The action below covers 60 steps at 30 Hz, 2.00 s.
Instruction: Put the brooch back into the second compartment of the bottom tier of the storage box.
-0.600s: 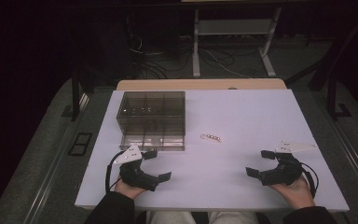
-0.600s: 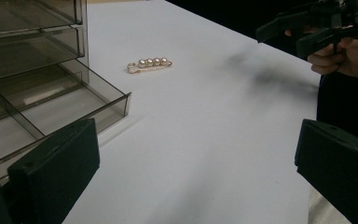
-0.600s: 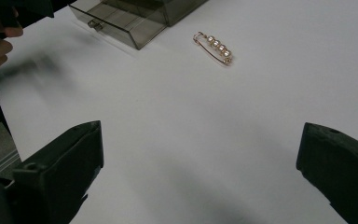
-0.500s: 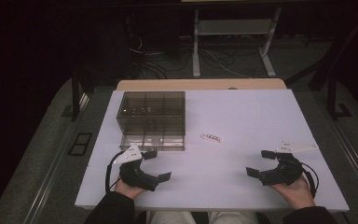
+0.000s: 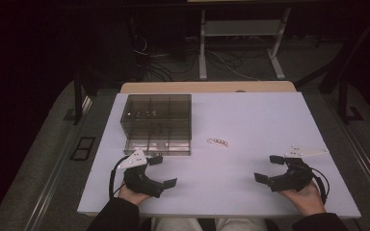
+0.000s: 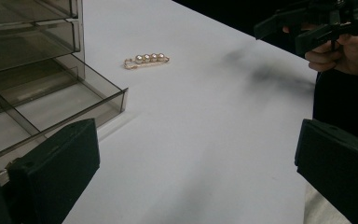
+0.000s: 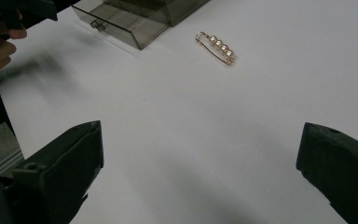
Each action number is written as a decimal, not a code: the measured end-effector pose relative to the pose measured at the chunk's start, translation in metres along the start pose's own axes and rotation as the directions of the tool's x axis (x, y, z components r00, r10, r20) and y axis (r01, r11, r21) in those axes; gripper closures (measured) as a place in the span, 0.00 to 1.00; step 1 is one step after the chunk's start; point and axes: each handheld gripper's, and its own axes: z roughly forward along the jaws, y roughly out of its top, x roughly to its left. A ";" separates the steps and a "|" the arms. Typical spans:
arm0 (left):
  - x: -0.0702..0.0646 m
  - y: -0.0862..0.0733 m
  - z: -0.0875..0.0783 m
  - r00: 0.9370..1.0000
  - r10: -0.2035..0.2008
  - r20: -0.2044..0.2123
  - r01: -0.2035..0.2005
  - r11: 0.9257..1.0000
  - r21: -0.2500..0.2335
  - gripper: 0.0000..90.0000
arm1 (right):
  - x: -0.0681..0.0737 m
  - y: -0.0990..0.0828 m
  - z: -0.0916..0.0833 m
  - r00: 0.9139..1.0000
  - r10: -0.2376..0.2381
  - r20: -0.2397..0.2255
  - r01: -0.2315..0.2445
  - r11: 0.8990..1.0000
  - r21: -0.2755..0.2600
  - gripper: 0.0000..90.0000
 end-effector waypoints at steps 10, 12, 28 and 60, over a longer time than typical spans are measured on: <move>0.001 0.000 -0.001 1.000 -0.027 0.006 0.027 0.999 0.022 0.00 | 0.003 0.003 0.001 1.000 -0.009 -0.005 0.009 1.000 0.025 0.00; 0.001 0.000 0.000 1.000 -0.026 0.006 0.026 0.999 0.025 0.00 | 0.003 0.004 0.003 1.000 -0.015 -0.007 0.016 0.999 0.036 0.00; 0.000 -0.001 0.000 0.999 -0.037 0.013 0.037 0.999 0.039 0.00 | 0.000 0.022 0.006 0.999 -0.044 -0.015 0.045 0.995 0.092 0.00; 0.000 -0.001 0.000 1.000 -0.029 0.005 0.029 0.999 0.036 0.00 | -0.001 0.068 0.028 0.994 -0.101 -0.052 0.108 0.979 0.174 0.00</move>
